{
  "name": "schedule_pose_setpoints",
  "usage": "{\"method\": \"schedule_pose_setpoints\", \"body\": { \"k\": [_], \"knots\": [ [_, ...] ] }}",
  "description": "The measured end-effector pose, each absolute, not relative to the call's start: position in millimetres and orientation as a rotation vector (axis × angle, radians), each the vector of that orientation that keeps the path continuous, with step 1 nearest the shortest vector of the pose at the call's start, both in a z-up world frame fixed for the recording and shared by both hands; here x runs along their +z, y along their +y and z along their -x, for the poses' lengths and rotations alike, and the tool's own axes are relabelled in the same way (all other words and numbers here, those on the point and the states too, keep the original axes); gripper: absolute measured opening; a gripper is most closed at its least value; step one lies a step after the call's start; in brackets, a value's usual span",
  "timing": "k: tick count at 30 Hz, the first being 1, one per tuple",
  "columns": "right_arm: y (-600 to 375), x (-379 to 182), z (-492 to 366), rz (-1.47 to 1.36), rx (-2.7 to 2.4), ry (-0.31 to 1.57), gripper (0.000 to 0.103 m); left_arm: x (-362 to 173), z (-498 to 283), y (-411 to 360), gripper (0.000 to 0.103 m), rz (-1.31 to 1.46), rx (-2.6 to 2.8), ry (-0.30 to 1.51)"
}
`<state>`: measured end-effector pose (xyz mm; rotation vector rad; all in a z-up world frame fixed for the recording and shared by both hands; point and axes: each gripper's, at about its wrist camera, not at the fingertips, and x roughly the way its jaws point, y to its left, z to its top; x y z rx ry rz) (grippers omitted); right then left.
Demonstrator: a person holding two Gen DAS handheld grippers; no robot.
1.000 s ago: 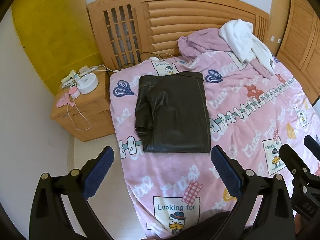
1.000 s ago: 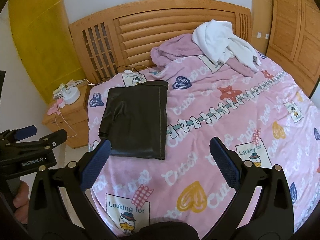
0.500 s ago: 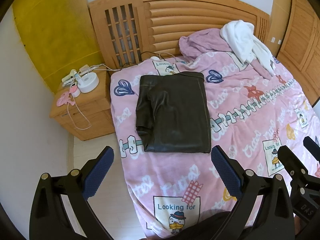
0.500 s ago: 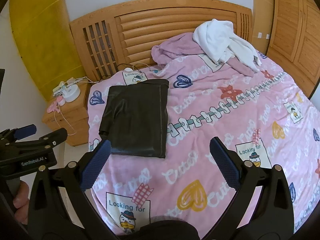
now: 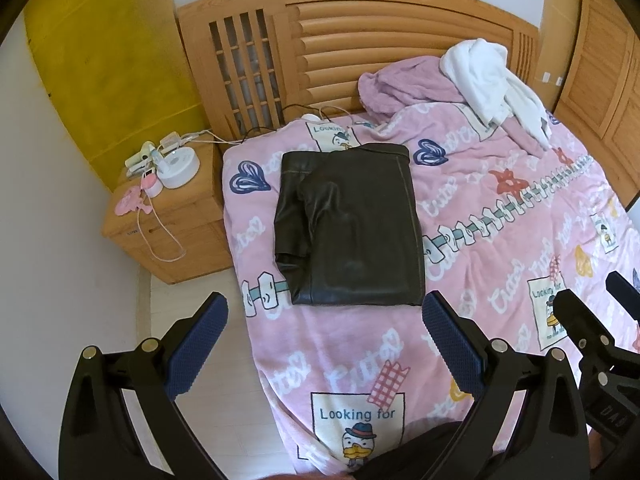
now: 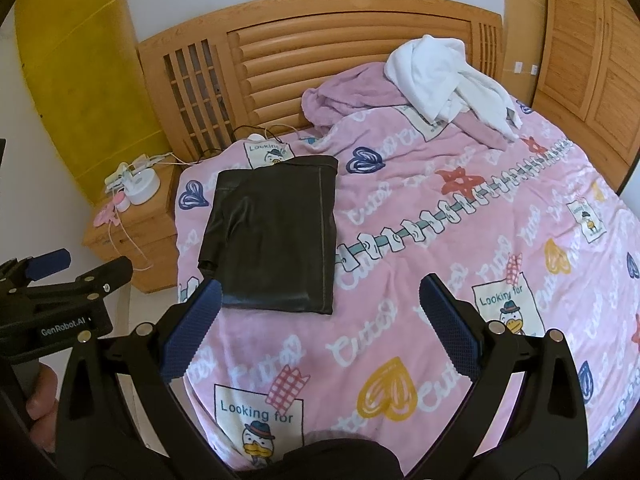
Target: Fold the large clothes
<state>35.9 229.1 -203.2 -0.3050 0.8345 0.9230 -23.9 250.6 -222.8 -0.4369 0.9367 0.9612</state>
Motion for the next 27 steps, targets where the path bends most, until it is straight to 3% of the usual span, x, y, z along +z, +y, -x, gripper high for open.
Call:
{"method": "schedule_pose_setpoints", "body": {
  "k": [27],
  "knots": [
    [226,-214,-29,0.311,0.918,0.856,0.097,-229,14,261,0.095,0.444,0.911,0.958]
  ]
}}
